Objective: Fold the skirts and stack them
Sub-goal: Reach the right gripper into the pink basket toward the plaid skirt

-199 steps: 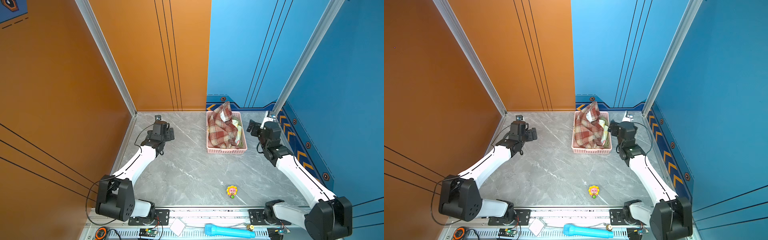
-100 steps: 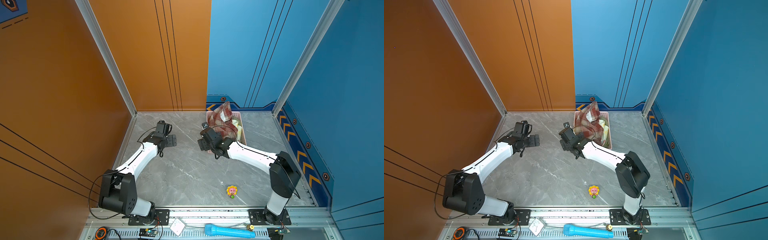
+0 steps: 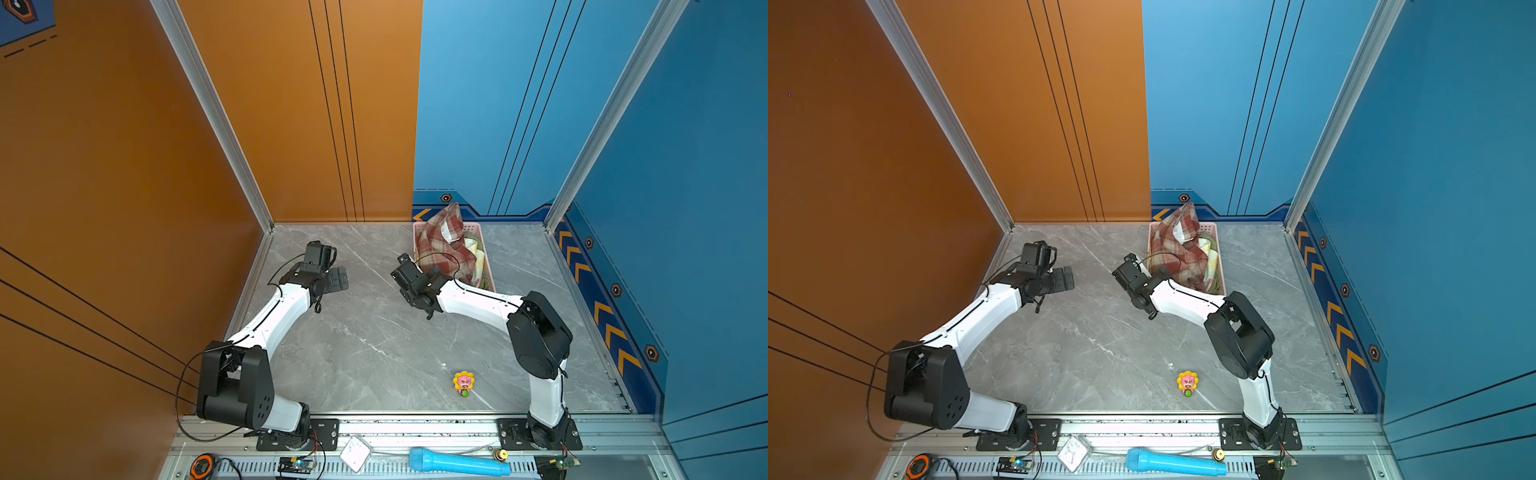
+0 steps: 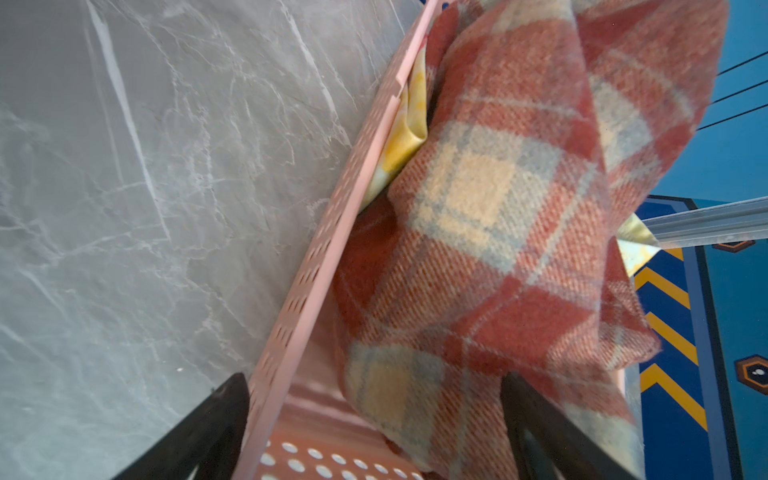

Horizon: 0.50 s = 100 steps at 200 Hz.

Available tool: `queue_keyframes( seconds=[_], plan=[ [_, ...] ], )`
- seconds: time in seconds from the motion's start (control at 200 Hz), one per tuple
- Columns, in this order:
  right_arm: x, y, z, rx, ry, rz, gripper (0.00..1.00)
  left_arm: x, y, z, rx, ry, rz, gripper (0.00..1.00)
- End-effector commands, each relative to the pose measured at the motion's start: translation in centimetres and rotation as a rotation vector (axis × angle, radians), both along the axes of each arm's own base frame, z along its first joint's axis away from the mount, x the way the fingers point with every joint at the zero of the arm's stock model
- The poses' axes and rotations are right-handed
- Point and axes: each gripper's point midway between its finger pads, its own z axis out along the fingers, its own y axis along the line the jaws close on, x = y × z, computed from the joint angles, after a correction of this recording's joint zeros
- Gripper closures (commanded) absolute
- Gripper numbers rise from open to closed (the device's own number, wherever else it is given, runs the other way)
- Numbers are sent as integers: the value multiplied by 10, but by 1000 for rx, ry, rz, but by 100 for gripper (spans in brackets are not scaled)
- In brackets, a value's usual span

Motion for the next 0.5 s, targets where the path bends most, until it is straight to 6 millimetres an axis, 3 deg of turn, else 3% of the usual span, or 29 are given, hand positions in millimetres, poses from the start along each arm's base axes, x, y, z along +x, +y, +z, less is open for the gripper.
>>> queue_keyframes(
  seconds=[0.0, 0.025, 0.05, 0.496],
  plan=[
    [5, -43, 8, -40, 13, -31, 6, 2, -3, 9, -37, -7, 2, 2],
    [4, -44, 8, -34, 15, -21, 6, 2, -3, 9, -38, -9, 3, 2],
    [10, -61, 8, -34, 14, -50, 6, 2, -3, 9, -40, -9, 5, 2],
    [31, -202, 10, 59, -17, -313, 6, 5, -9, 0, -65, 12, -8, 1]
  ],
)
